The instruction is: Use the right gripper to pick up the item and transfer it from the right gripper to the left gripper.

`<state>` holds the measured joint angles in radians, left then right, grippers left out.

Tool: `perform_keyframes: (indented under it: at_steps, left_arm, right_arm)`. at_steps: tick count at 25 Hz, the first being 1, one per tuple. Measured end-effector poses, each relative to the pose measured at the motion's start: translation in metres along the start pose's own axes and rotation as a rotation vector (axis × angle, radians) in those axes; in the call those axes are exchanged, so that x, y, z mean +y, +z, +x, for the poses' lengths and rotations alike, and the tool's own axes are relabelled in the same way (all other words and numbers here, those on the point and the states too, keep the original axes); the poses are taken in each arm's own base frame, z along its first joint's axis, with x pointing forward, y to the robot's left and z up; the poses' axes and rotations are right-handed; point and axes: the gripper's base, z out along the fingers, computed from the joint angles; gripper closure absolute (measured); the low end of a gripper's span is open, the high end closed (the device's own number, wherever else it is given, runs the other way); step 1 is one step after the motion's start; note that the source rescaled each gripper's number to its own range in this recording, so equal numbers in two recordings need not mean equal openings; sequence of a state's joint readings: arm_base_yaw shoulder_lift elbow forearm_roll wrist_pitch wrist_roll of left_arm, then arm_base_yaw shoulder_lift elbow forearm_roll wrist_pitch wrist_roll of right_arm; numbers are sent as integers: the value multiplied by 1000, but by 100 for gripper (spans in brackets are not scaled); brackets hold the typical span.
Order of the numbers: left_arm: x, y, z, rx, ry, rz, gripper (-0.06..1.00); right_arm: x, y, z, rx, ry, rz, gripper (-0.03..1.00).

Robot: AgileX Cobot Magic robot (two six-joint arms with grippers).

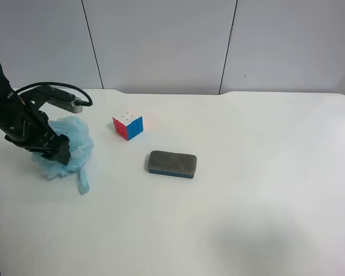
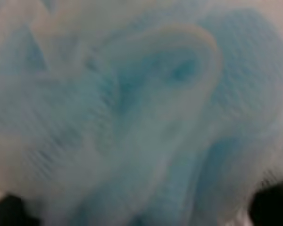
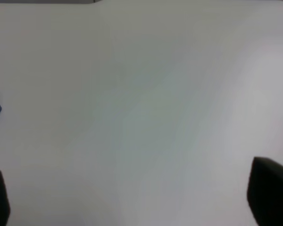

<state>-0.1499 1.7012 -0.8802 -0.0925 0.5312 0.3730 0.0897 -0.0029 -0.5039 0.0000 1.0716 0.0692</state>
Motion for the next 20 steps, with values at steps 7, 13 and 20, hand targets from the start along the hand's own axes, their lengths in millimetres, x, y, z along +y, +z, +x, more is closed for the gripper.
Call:
perform_keyframes:
  at_steps: [7,13,20]
  left_arm:
    - [-3,-40,-1,-80,-5,-11,-5]
    - [-13,-115,16,-185,-5,-27,-5]
    - [-37,-205,75,-290,-86,-22,-5]
  right_arm:
    - [0,0,0,0,0,0,-3]
    - [0,0,0,0,0,0,-3]
    - [0,0,0,0,0,0,-3]
